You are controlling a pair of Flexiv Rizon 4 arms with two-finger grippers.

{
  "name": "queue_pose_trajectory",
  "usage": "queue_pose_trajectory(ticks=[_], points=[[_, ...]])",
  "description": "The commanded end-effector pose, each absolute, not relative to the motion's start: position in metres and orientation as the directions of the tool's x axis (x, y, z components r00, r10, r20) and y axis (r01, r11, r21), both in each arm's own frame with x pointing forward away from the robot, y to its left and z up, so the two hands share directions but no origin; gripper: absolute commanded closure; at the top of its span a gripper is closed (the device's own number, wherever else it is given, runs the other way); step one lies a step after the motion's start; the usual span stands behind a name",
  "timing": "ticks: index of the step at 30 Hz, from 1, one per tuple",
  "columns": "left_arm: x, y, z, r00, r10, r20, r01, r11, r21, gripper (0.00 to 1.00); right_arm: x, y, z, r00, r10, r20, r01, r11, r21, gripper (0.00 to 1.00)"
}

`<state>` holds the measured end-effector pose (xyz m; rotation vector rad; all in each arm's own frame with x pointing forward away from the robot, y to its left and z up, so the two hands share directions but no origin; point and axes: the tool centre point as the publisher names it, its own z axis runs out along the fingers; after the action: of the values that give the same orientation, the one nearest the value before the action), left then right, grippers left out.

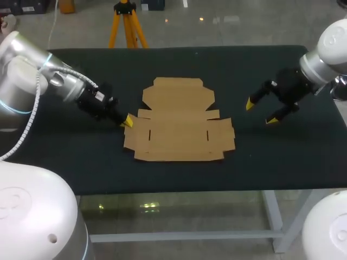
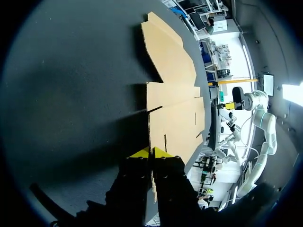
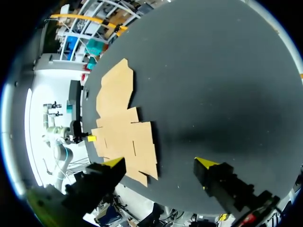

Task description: Assemble the packaging by folding the flat box into shape, placing the metal phone stand inside, and closing the box properly

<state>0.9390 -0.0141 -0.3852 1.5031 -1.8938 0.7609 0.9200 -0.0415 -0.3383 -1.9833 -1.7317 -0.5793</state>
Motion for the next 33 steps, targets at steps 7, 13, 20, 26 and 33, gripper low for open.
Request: queue_pose_trajectory(ticks=[7, 13, 20, 26, 33], points=[[0.94, -0.013, -0.39, -0.153, -0.642, 0.751, -0.983, 0.174, -0.052, 1.0, 0.921, -0.042, -0.337, 0.126, 0.804, 0.581, 0.992, -0.112, -0.059, 0.0], [0.946, -0.006, -0.379, -0.155, -0.658, 0.737, -0.987, 0.133, -0.088, 0.0, 0.923, -0.044, -0.335, 0.128, 0.803, 0.582, 0.992, -0.116, -0.058, 0.0], [0.96, 0.016, -0.339, -0.171, -0.726, 0.666, -0.976, 0.034, -0.214, 0.0, 0.937, -0.047, -0.328, 0.038, 0.774, 0.632, 0.998, -0.057, 0.009, 0.0], [0.97, 0.026, -0.303, -0.202, -0.753, 0.626, -0.953, 0.005, -0.302, 0.0, 0.955, -0.049, -0.324, -0.028, 0.748, 0.664, 0.997, -0.026, 0.072, 0.0], [0.98, 0.022, -0.284, -0.21, -0.807, 0.553, -0.938, 0.006, -0.348, 0.0, 0.973, -0.044, -0.32, -0.038, 0.744, 0.667, 0.998, -0.009, 0.067, 0.0]])
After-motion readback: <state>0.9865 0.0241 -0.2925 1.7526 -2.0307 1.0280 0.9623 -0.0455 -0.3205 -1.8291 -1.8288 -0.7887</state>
